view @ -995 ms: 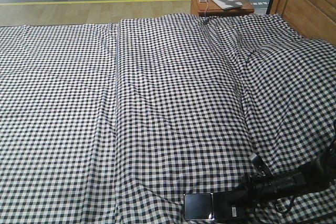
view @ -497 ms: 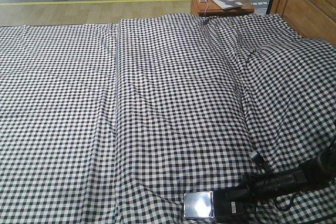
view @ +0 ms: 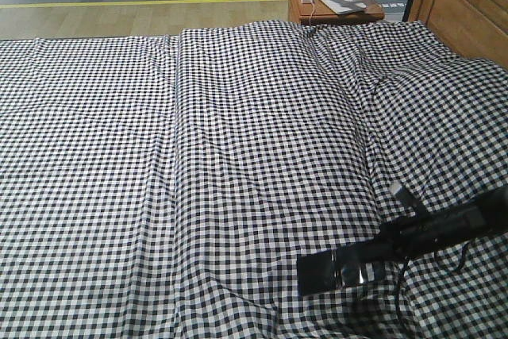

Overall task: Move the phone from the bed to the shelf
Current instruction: 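Lift the phone off the sheet with the right gripper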

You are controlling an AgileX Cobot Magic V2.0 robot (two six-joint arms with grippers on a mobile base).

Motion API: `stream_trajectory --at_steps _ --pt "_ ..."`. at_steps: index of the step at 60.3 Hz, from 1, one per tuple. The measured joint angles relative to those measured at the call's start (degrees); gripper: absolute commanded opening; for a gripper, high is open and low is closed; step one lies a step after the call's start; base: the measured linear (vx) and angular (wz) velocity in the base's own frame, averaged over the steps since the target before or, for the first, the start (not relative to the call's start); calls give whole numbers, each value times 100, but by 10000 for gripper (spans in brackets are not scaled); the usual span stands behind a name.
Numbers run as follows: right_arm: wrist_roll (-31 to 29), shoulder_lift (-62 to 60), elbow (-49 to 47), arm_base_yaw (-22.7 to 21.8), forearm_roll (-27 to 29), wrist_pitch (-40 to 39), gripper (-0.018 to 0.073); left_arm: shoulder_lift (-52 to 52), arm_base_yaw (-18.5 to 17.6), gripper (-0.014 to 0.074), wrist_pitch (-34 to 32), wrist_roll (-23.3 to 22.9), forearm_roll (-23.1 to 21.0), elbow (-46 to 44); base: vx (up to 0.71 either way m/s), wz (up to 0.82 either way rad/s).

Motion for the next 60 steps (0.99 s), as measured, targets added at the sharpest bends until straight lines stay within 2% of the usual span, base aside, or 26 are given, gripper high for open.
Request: stream_trajectory --at_steps 16,29,41,60 --pt "178 -1959 921 0 -143 105 -2 0 0 1 0 0 0 0 0 0" --pt "674 -3512 1021 119 -202 151 -2 0 0 1 0 0 0 0 0 0" --pt "939 -4555 1046 642 -207 308 -2 0 0 1 0 0 0 0 0 0" --pt "1011 -5263 1057 1711 -134 382 -1 0 0 1 0 0 0 0 0 0"
